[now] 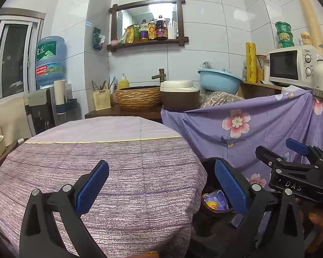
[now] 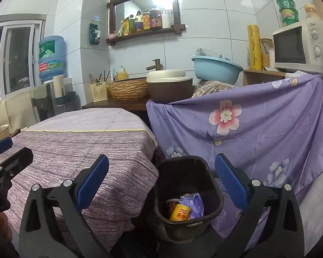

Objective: Collect trash

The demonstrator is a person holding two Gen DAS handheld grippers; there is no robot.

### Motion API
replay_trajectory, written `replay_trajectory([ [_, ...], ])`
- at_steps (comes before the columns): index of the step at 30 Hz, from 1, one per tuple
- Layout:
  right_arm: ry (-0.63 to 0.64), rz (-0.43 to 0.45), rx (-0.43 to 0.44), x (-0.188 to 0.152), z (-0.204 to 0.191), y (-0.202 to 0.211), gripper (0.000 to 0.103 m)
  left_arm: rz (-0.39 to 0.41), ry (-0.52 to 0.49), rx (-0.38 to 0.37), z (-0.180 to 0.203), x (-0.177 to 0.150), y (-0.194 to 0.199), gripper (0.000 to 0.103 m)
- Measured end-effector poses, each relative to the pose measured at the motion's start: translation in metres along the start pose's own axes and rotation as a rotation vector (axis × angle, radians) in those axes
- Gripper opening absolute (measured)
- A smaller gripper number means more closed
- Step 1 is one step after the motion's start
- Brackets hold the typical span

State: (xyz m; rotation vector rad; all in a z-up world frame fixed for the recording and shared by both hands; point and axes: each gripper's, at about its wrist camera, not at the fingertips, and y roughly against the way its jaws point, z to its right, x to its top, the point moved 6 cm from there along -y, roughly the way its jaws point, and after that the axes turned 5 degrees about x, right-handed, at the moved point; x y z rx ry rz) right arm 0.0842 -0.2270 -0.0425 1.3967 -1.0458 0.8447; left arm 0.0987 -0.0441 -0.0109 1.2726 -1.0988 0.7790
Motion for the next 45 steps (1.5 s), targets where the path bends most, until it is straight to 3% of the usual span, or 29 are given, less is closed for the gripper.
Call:
replay_trajectory([
  [45, 0.018, 0.005, -0.002, -0.0039, -0.0005, -0.0006, 0.097, -0.033, 0.032, 0.021, -0.0073, -0.0055, -0.0066, 0.098],
])
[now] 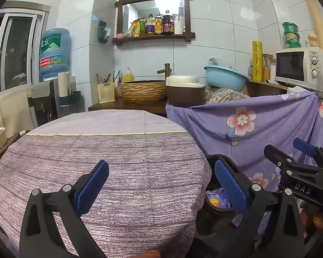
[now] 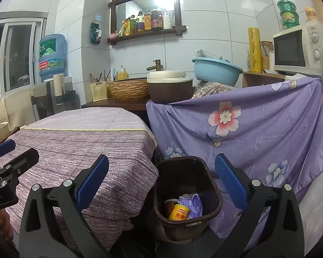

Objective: Collect trash

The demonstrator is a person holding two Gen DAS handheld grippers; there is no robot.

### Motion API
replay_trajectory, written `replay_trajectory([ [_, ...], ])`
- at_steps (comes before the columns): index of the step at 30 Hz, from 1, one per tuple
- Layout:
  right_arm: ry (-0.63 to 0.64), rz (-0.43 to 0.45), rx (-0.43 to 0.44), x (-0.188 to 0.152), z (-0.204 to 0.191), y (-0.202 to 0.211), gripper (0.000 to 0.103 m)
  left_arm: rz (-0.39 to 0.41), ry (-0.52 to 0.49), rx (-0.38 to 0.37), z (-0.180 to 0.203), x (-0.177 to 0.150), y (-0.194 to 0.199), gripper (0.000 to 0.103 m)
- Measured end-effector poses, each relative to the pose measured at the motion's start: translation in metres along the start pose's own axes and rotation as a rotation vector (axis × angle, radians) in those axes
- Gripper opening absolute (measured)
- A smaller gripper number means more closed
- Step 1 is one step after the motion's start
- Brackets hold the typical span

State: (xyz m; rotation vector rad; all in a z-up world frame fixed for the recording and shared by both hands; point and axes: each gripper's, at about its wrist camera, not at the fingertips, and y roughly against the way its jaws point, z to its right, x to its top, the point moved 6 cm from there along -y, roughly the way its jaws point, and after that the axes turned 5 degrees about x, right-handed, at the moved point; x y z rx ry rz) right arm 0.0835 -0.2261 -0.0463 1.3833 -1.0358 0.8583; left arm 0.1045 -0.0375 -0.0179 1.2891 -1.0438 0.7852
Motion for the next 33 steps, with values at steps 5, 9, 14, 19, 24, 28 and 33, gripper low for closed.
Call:
replay_trajectory([
  [5, 0.001, -0.002, 0.000, 0.000, 0.000, 0.000, 0.097, -0.002, 0.002, 0.000, 0.000, -0.001, 0.000, 0.098],
  [9, 0.002, -0.005, 0.001, -0.001, -0.001, -0.002, 0.097, -0.008, 0.001, 0.000, 0.000, -0.005, -0.003, 0.098],
  [14, 0.003, -0.007, 0.002, -0.001, 0.000, -0.003, 0.097, -0.012, 0.004, 0.000, -0.002, -0.007, -0.005, 0.098],
  [19, 0.005, -0.011, 0.005, -0.002, 0.001, -0.005, 0.097, -0.014, 0.005, 0.000, -0.002, -0.006, -0.006, 0.098],
  [24, 0.004, -0.012, 0.005, -0.002, 0.001, -0.005, 0.097, -0.018, 0.005, 0.002, -0.002, -0.008, -0.005, 0.098],
  [28, 0.003, -0.014, 0.005, -0.002, 0.001, -0.005, 0.097, -0.020, 0.005, 0.001, -0.002, -0.008, -0.006, 0.098],
  [33, 0.005, -0.016, 0.005, -0.004, 0.000, -0.006, 0.097, -0.025, 0.002, 0.001, 0.000, -0.010, -0.006, 0.098],
])
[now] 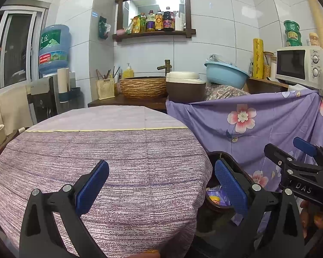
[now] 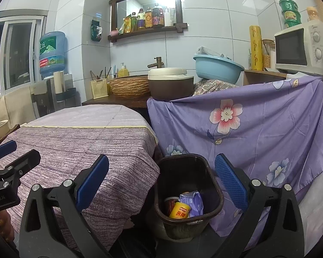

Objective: Collect trash

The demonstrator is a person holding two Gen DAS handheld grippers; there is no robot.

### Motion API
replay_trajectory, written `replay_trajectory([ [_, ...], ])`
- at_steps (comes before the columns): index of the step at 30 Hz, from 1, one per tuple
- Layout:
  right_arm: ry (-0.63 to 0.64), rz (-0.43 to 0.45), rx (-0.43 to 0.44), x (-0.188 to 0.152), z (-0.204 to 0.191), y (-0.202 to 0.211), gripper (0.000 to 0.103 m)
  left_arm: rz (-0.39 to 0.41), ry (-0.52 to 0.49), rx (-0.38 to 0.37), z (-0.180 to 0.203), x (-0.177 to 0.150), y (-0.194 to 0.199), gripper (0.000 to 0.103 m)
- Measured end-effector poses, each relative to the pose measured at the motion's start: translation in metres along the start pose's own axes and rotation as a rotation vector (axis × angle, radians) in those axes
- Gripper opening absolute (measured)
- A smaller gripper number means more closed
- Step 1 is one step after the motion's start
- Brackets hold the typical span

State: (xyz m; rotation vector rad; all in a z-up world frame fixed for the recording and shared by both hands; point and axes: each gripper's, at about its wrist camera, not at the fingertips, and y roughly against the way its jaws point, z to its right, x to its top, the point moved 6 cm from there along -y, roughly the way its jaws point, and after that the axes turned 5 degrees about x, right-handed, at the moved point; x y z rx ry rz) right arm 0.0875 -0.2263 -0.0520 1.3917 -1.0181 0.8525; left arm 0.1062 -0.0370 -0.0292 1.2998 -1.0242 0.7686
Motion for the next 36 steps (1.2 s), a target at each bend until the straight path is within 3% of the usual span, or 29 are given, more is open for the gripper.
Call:
replay_trajectory([
  [36, 0.000, -0.004, 0.000, 0.0002, 0.0021, 0.0027, 0.097, -0.010, 0.028, -0.004, 0.0007, -0.0033, -0.0005, 0.098],
])
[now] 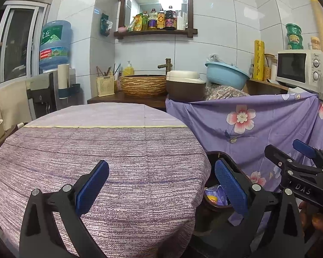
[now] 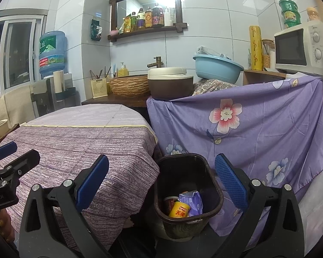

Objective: Collect trash

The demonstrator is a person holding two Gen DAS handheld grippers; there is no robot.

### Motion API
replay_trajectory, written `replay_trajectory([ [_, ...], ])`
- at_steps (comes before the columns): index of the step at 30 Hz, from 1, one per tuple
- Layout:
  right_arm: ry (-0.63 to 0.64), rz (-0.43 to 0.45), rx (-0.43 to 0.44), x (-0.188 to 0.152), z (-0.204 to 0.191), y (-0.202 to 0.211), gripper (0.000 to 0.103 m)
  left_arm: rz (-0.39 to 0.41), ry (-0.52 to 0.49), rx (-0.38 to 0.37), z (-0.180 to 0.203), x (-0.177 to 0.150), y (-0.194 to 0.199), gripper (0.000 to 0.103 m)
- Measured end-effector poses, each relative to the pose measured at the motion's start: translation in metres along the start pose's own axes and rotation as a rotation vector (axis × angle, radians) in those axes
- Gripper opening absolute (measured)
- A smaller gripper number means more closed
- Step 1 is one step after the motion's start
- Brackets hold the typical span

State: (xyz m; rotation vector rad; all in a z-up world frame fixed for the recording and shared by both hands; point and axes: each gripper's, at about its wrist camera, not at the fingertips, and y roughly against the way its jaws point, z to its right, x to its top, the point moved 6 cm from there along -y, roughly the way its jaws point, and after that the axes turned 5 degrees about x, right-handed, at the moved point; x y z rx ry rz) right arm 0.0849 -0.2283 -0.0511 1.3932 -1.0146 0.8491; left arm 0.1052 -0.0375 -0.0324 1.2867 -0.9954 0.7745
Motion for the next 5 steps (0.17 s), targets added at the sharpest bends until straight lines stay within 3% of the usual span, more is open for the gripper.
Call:
replay_trajectory([
  [5, 0.000, 0.004, 0.000, 0.0013, 0.0002, 0.0028, 0.097, 0.003, -0.005, 0.007, 0.0007, 0.0010, 0.0006, 0.098],
])
